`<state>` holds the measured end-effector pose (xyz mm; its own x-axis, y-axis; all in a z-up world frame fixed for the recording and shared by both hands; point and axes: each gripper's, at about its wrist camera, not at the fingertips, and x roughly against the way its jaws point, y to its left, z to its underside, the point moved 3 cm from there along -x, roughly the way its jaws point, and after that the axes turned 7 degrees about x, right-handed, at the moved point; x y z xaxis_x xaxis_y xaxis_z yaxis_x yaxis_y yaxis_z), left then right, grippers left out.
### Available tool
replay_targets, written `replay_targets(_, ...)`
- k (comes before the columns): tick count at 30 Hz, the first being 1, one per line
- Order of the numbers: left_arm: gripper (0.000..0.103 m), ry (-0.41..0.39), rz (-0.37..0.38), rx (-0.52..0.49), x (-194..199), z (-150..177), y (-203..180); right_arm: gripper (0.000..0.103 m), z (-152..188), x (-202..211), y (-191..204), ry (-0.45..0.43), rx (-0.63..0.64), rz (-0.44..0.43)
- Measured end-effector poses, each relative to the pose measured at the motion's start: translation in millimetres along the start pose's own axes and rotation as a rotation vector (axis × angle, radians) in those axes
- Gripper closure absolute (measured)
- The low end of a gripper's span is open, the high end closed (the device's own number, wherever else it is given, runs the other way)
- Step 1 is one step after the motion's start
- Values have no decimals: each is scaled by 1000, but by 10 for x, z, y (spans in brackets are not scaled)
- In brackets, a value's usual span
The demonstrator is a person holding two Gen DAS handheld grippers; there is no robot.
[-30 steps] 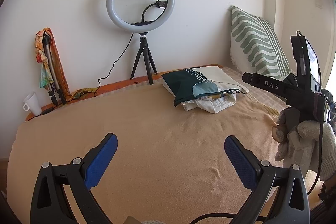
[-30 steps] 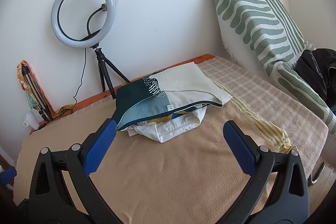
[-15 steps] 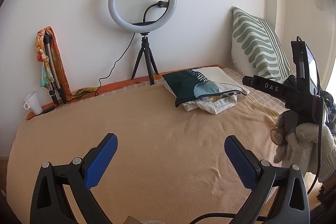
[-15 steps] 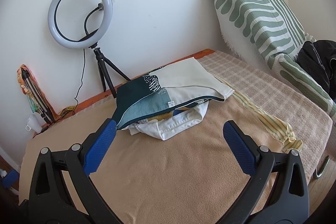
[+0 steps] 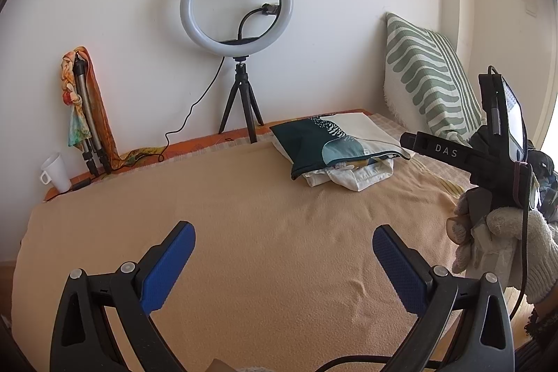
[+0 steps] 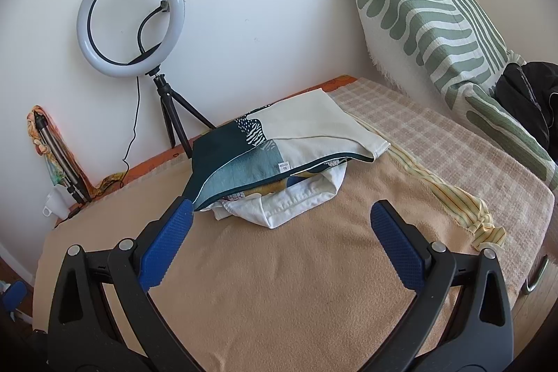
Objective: Fold small clothes
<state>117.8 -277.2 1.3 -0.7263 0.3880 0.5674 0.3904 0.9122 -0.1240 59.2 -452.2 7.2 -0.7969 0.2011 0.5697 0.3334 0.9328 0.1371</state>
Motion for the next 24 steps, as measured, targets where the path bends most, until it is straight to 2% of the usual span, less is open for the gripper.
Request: replay_targets(24, 0, -2, -6, 4, 7, -26, 8, 0, 27, -8, -26, 10, -10, -1)
